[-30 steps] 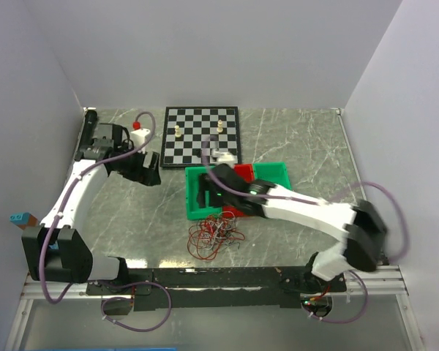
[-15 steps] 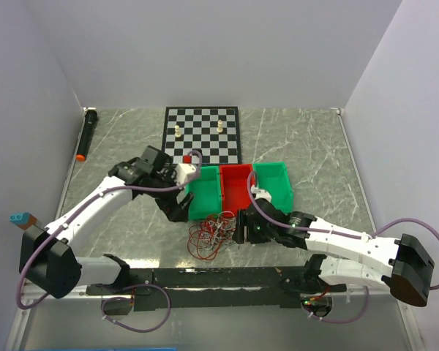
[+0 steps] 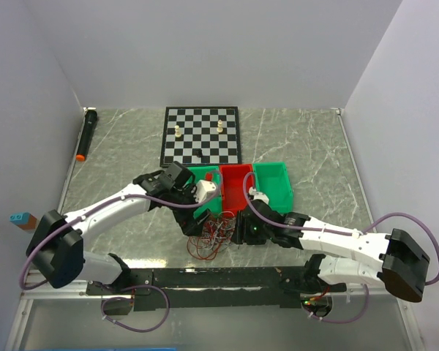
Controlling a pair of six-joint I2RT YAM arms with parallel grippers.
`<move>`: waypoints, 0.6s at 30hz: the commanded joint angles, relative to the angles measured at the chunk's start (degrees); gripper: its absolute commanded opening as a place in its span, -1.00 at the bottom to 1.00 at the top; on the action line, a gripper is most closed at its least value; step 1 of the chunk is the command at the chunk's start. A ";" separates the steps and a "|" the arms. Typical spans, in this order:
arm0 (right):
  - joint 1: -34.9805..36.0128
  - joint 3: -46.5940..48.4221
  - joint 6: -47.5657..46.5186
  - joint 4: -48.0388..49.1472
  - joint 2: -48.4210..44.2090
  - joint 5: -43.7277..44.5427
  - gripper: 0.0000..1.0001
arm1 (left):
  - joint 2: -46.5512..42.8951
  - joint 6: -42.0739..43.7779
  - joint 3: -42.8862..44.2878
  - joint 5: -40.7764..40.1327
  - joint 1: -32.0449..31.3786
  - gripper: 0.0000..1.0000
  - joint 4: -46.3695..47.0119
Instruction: Untangle the cables
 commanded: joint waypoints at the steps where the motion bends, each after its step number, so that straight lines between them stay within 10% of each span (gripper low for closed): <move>1: 0.16 0.05 3.25 3.51 0.36 0.36 0.07 | 1.05 0.89 0.18 -1.43 -1.21 0.93 4.64; 9: 0.16 -0.12 5.10 2.81 0.36 0.01 -0.42 | 5.89 2.38 0.45 -2.13 -3.06 0.98 7.45; 18: 0.25 -2.93 6.16 -3.07 -5.44 0.53 -0.81 | 5.19 4.67 -1.57 -3.01 -3.94 -0.13 6.58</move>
